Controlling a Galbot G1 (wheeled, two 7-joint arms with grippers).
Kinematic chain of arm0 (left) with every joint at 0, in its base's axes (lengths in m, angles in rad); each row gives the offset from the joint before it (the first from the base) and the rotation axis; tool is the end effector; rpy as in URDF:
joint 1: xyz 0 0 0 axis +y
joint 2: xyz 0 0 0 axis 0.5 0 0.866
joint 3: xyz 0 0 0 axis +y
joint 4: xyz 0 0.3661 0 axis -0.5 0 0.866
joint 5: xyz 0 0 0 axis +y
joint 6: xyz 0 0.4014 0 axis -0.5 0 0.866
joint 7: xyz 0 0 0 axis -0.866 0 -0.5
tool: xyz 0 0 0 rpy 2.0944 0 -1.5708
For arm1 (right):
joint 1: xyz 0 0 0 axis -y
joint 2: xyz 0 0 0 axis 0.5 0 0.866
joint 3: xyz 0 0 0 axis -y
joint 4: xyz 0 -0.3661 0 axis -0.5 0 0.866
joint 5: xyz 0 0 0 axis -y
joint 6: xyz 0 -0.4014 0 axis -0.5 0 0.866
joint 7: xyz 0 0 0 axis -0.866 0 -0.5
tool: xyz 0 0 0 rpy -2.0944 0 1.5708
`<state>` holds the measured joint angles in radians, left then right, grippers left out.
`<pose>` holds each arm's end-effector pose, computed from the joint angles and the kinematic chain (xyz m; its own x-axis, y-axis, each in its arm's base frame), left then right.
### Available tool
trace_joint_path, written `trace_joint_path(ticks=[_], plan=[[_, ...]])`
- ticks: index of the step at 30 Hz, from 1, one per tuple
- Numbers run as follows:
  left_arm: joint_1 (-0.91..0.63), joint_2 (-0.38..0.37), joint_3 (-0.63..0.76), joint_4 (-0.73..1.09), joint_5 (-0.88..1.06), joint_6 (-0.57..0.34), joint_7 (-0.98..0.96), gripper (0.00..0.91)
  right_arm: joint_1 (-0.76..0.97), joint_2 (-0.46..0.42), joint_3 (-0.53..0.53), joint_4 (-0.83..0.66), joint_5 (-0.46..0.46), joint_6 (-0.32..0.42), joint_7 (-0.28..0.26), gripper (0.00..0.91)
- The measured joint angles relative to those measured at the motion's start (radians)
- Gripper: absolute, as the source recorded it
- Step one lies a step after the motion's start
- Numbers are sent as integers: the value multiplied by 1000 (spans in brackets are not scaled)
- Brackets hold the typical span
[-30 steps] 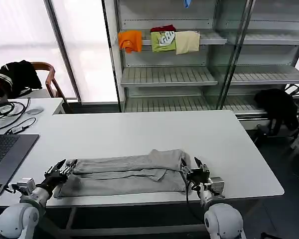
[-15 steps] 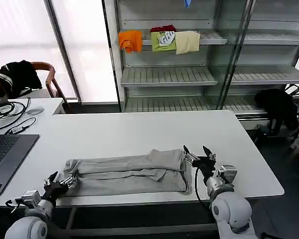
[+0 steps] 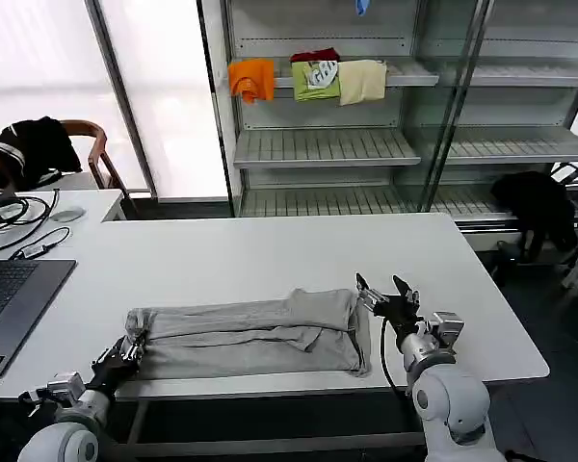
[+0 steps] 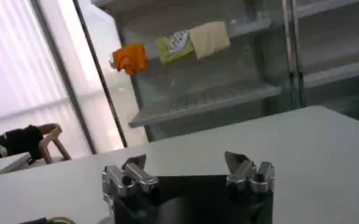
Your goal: Fold and organize the clothes.
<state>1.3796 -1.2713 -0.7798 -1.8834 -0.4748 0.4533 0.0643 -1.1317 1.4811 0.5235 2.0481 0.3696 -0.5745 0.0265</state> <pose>0.2829 0.1641 -0.3127 -0.9222 -0.0155 0.3864 -0.0748 0.9875 -0.1389 0.3400 -0.0163 -0.2104 -0.9715 -0.1644 0.1706 -0.1198 0.9621 0.2448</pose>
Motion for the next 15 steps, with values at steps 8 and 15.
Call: trace_joint_path(ticks=[8, 15], plan=[[-2, 0, -4, 7, -35, -8, 9, 0, 5, -4, 3, 6, 7, -2, 7, 907], [-6, 28, -53, 1, 5, -16, 42, 0, 10, -6, 1, 6, 13, -2, 12, 907]])
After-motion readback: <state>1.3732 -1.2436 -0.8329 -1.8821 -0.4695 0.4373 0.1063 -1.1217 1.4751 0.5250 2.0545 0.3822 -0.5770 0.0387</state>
